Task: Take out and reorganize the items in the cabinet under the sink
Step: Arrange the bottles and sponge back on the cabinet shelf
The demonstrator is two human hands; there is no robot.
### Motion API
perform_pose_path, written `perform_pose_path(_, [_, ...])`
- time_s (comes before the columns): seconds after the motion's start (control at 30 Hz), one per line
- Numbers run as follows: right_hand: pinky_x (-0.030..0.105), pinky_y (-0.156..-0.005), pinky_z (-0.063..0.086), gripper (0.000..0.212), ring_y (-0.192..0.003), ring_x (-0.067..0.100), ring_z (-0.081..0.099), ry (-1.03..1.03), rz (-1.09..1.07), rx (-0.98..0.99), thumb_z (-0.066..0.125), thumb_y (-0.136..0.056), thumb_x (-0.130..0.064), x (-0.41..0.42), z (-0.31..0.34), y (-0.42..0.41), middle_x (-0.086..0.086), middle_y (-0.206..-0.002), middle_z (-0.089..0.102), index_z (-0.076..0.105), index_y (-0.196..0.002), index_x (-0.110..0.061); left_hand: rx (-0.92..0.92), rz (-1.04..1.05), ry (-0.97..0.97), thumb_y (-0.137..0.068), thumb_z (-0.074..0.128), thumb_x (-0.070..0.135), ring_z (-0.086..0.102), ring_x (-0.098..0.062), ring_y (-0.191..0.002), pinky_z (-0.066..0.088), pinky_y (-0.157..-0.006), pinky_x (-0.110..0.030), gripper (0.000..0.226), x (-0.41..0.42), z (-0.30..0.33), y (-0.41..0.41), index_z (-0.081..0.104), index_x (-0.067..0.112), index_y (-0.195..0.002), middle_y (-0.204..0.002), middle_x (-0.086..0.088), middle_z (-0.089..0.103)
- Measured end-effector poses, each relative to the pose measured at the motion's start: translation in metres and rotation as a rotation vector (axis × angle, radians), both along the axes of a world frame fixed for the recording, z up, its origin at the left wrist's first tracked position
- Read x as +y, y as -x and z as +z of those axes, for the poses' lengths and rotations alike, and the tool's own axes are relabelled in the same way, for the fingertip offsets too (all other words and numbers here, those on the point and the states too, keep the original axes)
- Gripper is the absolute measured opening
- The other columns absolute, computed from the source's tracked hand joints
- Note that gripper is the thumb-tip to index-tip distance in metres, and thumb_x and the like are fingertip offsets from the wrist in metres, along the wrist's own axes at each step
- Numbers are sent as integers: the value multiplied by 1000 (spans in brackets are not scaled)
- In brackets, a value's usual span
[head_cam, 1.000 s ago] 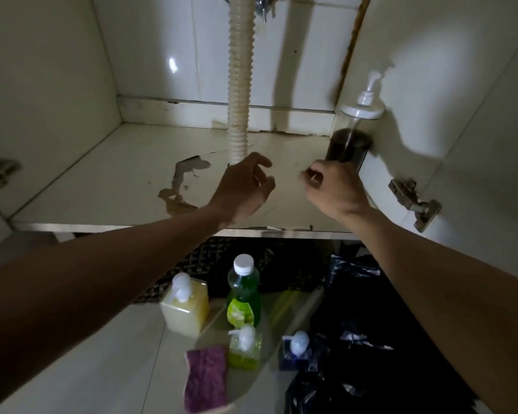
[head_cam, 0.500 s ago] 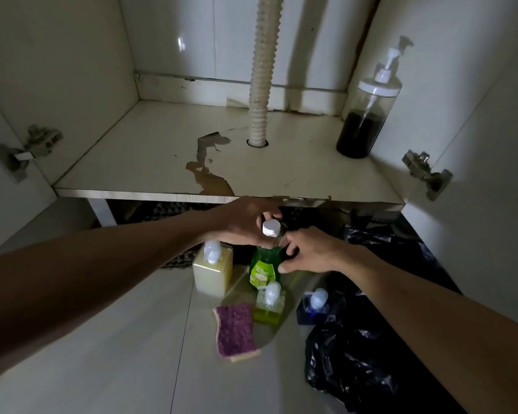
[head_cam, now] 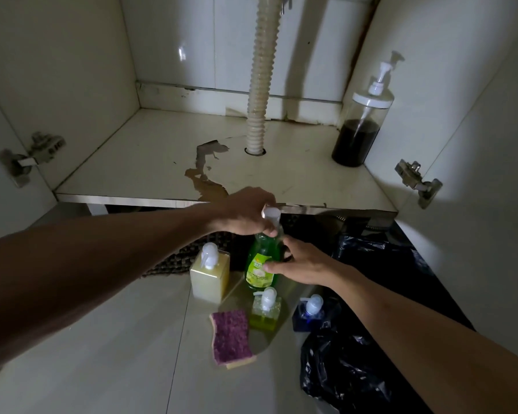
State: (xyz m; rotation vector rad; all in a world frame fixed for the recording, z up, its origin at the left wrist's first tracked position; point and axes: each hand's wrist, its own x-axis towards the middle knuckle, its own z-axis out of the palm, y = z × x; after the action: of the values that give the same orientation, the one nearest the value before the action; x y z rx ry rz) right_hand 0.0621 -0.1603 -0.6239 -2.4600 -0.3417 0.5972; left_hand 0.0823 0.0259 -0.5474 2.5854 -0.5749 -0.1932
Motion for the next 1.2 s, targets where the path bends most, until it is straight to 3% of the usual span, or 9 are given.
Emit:
perform_pose_path(0.13, [30,-91,54,69,-99,10,67,-63,-18,-121,82,-73,-53,-5,19,-1,-5,-121,68,53,-130,-26,-7,47,150,-79,80,39,70,-13,-67,58,-69,-32,31,-6,41,-2,66,18,-96,-85,3,71])
perform_pose_path(0.23, [37,-91,56,70,-99,13,68,-140,-47,-177,83,-72,-51,-16,55,-12,-5,-122,68,55,-132,-26,-31,95,335,-80,79,38,72,-18,-70,58,-66,-30,40,-17,70,-5,66,11,-107,-98,-2,70])
perform_pose_path(0.3, [41,-92,57,75,-101,14,69,-178,-56,-196,84,-70,-53,-25,84,-21,-6,-125,67,54,-135,-30,-116,121,400,-79,78,43,71,-19,-75,56,-73,-31,46,-26,91,-8,66,9,-108,-103,-3,69])
perform_pose_path(0.4, [37,-90,58,63,-99,10,70,-233,-76,-247,85,-72,-47,-36,124,-35,-11,-117,69,59,-128,-33,-132,100,420,-68,84,50,70,-17,-88,57,-82,-37,56,-40,119,-20,65,15,-108,-106,0,69])
perform_pose_path(0.5, [38,-95,55,56,-102,12,68,-232,-119,-292,83,-77,-40,-49,147,-55,-11,-117,68,59,-127,-32,-132,90,420,-63,91,36,69,-12,-90,58,-84,-33,58,-57,136,-40,61,27,-112,-105,4,69])
perform_pose_path(0.7, [27,-83,50,70,-105,19,65,-275,-431,-478,82,-76,-47,-60,121,-82,1,-120,67,53,-131,-15,-188,238,533,-65,91,22,63,-17,-95,47,-66,-18,63,-93,133,-83,59,18,-119,-107,0,64])
perform_pose_path(0.87, [30,-88,51,80,-106,23,62,-216,-520,-493,83,-69,-56,-51,89,-107,6,-119,63,49,-128,-12,-183,303,557,-62,91,19,64,-23,-101,56,-87,-35,67,-109,114,-122,61,13,-122,-112,-5,65])
perform_pose_path(1.0, [33,-88,49,77,-108,28,60,-182,-602,-560,80,-74,-54,-40,79,-131,10,-122,57,48,-126,-8,-227,335,534,-61,90,22,63,-23,-100,57,-87,-39,66,-119,100,-150,61,12,-119,-112,-6,64])
perform_pose_path(1.2, [28,-78,44,69,-104,29,61,-290,-751,-630,81,-79,-39,-32,71,-177,14,-124,56,45,-127,-4,-235,320,509,-65,89,19,61,-25,-103,56,-87,-38,70,-128,100,-192,56,10,-126,-116,-8,62])
